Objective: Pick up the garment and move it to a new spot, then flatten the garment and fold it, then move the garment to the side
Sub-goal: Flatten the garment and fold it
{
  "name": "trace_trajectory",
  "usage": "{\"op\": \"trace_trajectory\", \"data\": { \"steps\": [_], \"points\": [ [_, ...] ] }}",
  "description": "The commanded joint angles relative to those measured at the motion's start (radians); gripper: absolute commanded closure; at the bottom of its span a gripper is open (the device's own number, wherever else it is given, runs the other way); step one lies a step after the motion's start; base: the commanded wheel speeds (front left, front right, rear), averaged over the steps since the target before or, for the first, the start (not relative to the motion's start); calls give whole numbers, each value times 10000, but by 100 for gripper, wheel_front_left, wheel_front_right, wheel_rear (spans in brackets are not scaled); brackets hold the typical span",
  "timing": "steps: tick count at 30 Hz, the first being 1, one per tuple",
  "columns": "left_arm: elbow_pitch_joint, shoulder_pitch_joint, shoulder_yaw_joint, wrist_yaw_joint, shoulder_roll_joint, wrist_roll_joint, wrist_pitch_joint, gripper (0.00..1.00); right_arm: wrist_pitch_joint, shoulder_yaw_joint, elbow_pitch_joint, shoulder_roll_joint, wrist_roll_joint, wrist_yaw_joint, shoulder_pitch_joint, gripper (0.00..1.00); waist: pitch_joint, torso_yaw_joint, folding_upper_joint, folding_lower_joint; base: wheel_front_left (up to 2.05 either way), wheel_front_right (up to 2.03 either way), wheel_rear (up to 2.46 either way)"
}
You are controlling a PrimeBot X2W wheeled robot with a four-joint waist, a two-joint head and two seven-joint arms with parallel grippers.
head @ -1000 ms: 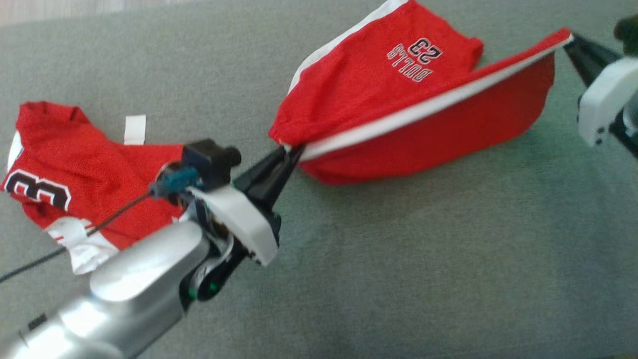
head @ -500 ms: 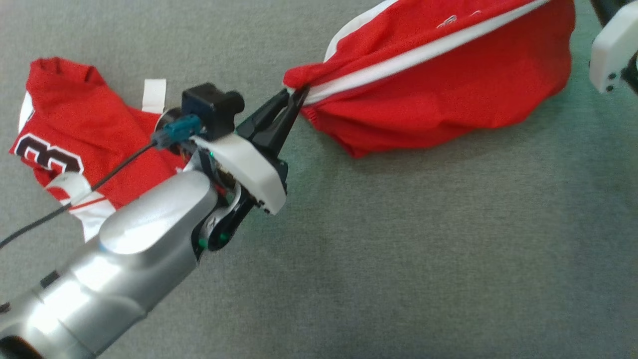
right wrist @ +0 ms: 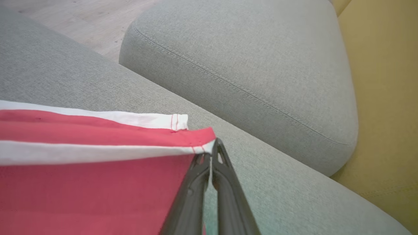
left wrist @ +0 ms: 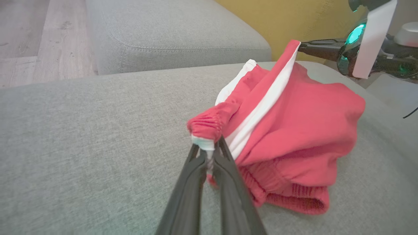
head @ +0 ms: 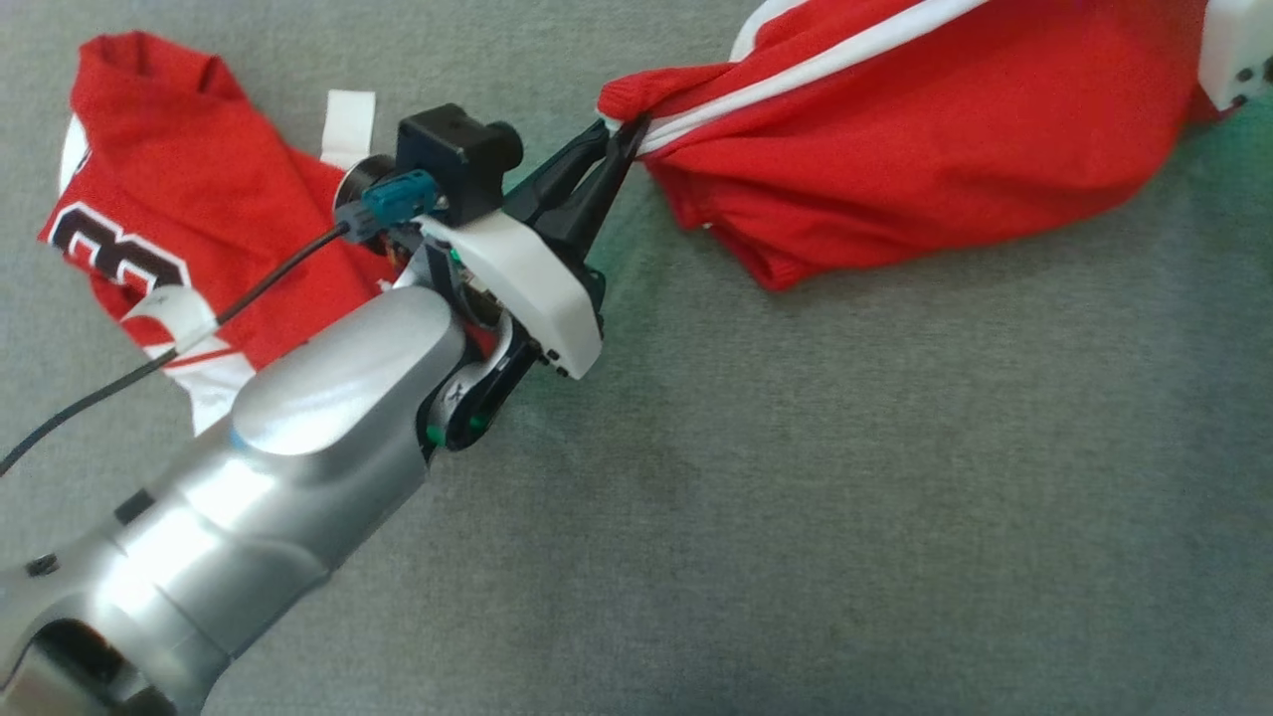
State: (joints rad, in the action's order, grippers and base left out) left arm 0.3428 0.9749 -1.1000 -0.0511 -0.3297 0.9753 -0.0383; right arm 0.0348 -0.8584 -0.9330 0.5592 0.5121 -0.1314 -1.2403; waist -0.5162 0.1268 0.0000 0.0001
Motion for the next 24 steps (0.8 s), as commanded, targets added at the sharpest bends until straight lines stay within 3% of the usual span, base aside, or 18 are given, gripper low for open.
{"op": "trace_trajectory", "data": {
  "steps": [1,11,12,13,24],
  "points": [
    [-150,438,352,59,-193,-120,-129,100,-107,-20,104,13,72,7,-151,100,-108,115,0,-1,0,0,0],
    [293,803,253,239,213,-237,-236,100,-478,-553,-680,-149,345,7,-743,100,-485,406,0,-1,0,0,0],
    [334,834,238,244,246,-257,-242,68,-485,-586,-773,-165,382,7,-785,44,-505,415,0,-1,0,0,0],
    [372,867,233,234,279,-280,-264,2,-471,-589,-907,-188,421,7,-817,0,-521,421,0,-1,0,0,0],
    [465,748,442,-109,27,-456,-889,0,-973,-639,-1949,-498,828,7,-655,0,-12,38,0,-1,0,0,0]
  ]
}}
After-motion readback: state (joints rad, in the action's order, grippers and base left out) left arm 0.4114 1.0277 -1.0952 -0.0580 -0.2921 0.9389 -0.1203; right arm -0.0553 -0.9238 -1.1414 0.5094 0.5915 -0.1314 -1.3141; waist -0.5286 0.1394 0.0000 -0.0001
